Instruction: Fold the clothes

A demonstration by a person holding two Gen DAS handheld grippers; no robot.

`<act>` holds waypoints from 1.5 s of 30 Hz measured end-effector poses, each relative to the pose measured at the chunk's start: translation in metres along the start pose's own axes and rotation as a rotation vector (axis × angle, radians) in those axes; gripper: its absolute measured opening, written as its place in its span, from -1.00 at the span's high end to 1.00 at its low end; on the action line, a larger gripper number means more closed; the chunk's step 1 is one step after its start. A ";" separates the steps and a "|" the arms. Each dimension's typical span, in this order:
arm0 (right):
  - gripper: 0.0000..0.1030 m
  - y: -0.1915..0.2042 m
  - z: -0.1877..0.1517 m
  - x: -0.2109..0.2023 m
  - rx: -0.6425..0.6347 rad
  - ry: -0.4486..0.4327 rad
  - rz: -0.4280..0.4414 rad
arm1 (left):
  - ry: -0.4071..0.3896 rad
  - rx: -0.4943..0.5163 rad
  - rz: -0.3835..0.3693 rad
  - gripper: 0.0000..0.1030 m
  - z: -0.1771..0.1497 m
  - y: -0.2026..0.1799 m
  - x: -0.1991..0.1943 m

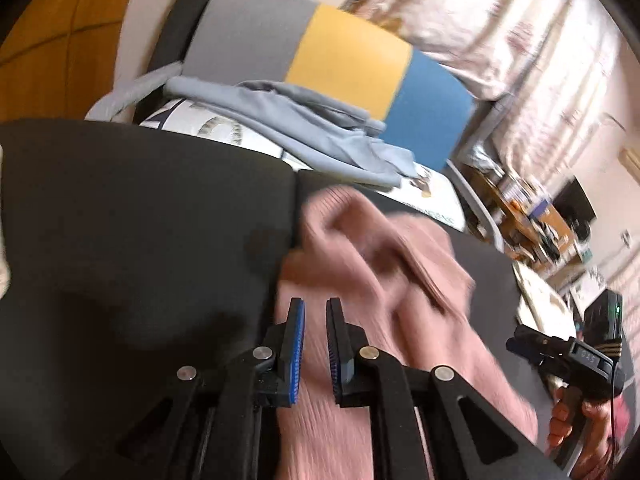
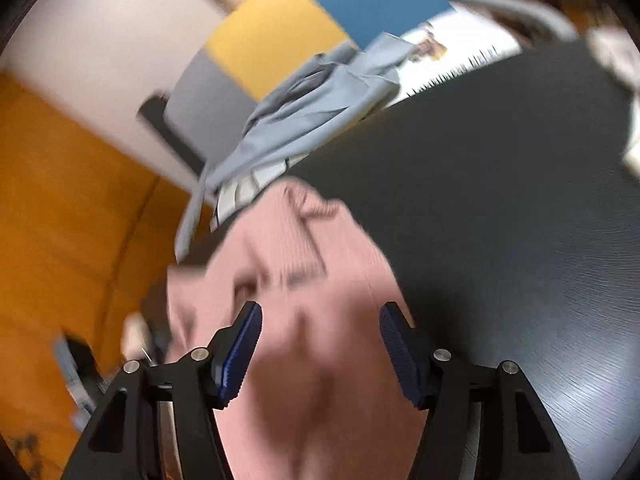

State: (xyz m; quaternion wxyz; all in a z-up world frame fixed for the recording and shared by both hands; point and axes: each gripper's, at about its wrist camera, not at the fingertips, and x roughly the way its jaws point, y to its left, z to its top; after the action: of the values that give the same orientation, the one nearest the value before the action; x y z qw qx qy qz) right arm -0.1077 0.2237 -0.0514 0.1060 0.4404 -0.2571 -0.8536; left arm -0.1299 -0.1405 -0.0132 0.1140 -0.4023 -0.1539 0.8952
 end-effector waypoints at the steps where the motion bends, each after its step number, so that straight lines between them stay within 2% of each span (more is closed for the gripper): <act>1: -0.21 0.005 -0.011 -0.015 -0.056 0.009 -0.032 | 0.008 0.026 0.006 0.79 -0.012 -0.007 -0.007; 5: -0.21 -0.001 -0.062 -0.053 -0.179 0.059 -0.161 | 0.042 0.128 0.029 0.71 -0.058 -0.036 -0.035; 9: -0.25 -0.008 -0.111 -0.078 -0.234 0.125 -0.211 | 0.078 0.215 0.069 0.68 -0.102 -0.060 -0.055; 14: -0.25 -0.012 -0.153 -0.078 -0.269 0.155 -0.276 | 0.061 0.171 0.196 0.67 -0.129 -0.048 -0.069; 16: -0.24 -0.012 -0.163 -0.073 -0.302 0.150 -0.301 | 0.090 0.148 0.211 0.56 -0.132 -0.043 -0.063; 17: -0.13 -0.009 -0.167 -0.071 -0.339 0.132 -0.322 | 0.122 0.157 0.230 0.56 -0.133 -0.041 -0.053; 18: 0.40 -0.006 -0.168 -0.070 -0.366 0.126 -0.327 | 0.154 0.165 0.248 0.55 -0.134 -0.039 -0.043; 19: 0.78 -0.003 -0.168 -0.069 -0.389 0.127 -0.324 | 0.158 0.176 0.248 0.53 -0.135 -0.038 -0.038; 22: 0.78 -0.004 -0.152 -0.072 -0.397 0.138 -0.323 | 0.172 0.191 0.246 0.52 -0.133 -0.037 -0.032; 24: 0.78 -0.009 -0.135 -0.080 -0.425 0.115 -0.366 | 0.179 0.188 0.235 0.52 -0.130 -0.035 -0.030; 30: 0.78 -0.035 -0.040 -0.097 -0.536 0.006 -0.629 | 0.202 0.214 0.224 0.51 -0.126 -0.036 -0.020; 34: 0.79 -0.058 0.031 -0.085 -0.599 -0.046 -0.812 | 0.198 0.223 0.224 0.51 -0.128 -0.037 -0.020; 36: 0.78 -0.066 0.059 -0.067 -0.618 -0.042 -0.867 | 0.194 0.225 0.223 0.50 -0.130 -0.037 -0.020; 38: 0.75 -0.081 0.076 -0.040 -0.601 0.009 -0.879 | 0.191 0.227 0.222 0.50 -0.131 -0.037 -0.020; 41: 0.74 -0.111 0.079 0.003 -0.500 0.142 -0.825 | 0.185 0.229 0.221 0.50 -0.134 -0.038 -0.021; 43: 0.65 -0.120 0.070 0.018 -0.469 0.162 -0.836 | 0.186 0.223 0.213 0.50 -0.133 -0.037 -0.021; 45: 0.59 -0.115 0.065 0.018 -0.467 0.128 -0.846 | 0.185 0.211 0.204 0.50 -0.133 -0.035 -0.021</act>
State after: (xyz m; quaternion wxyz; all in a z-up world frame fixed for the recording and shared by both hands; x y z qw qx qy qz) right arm -0.1651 0.3356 -0.0939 -0.1388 0.5225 0.1497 -0.8279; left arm -0.0130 -0.0902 -0.0696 0.0778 -0.4822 -0.0061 0.8726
